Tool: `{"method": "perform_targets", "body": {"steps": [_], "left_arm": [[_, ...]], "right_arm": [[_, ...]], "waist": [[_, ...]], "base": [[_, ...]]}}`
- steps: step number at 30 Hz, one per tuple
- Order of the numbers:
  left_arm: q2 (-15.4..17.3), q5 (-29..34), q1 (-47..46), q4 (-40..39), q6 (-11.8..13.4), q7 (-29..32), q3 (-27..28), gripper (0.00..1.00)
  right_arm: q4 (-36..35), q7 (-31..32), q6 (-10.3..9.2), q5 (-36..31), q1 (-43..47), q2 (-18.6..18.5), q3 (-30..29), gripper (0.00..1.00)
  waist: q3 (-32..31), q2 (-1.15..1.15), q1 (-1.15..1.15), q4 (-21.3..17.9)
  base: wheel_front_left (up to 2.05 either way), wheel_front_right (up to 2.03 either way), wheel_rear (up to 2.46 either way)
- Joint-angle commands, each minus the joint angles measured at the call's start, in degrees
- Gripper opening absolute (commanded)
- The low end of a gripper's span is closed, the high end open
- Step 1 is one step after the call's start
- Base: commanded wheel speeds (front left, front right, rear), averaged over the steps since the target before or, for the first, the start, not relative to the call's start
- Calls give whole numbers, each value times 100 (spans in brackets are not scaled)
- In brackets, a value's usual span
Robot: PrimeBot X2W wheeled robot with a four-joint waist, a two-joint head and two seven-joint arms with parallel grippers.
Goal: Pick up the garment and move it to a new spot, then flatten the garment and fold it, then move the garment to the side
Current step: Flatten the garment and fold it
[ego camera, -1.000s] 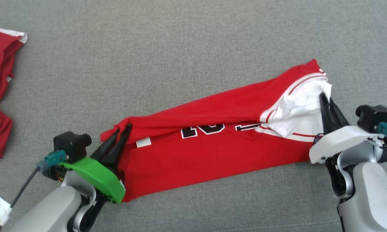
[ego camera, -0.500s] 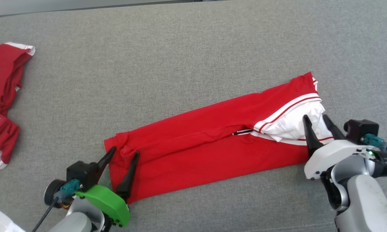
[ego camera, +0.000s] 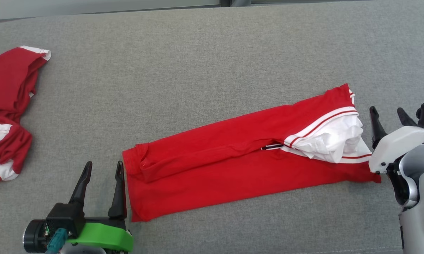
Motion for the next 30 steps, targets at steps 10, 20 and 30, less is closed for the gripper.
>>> {"method": "perform_targets", "body": {"steps": [10,20,30], "left_arm": [[-1031,1027,427,322,-814,-15,1047,100],[-1729,1650,562,543,-1572,-16,1800,100],[-1938,1926,628,626,-1903,-16,2216,100]], "right_arm": [[1292,185,-8,-284,-259,-58,-223,100],[1918,479,-2,353,-211,-187,152,44],[1842,710,-15,840,-398,-535,-129,0]], "waist": [[91,0,0,482],[10,0,0,618],[-197,0,0,461]], "base": [[0,0,0],[0,0,0],[0,0,0]]}}
